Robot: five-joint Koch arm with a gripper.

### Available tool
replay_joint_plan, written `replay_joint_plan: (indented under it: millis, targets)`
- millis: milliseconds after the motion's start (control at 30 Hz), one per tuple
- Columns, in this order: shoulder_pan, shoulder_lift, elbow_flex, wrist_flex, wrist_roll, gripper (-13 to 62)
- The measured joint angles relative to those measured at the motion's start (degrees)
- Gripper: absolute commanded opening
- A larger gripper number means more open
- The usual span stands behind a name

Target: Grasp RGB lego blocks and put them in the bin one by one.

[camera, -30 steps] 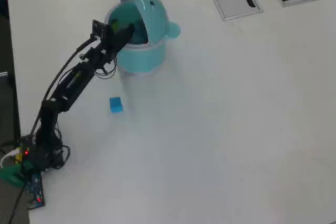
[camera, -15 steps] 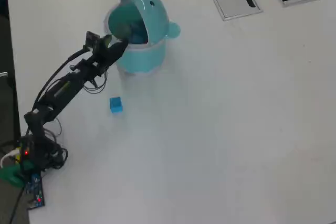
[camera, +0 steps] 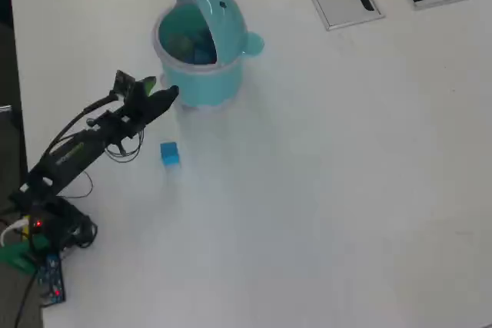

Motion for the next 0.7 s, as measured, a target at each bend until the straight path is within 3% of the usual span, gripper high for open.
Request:
replay_joint_plan:
  millis: [367, 700]
  targets:
    - [0.09, 8.79, 10.99, 3.69, 14.59, 31.6]
    - [2.46, 11.51, 17.05, 11.43, 17.31, 31.6]
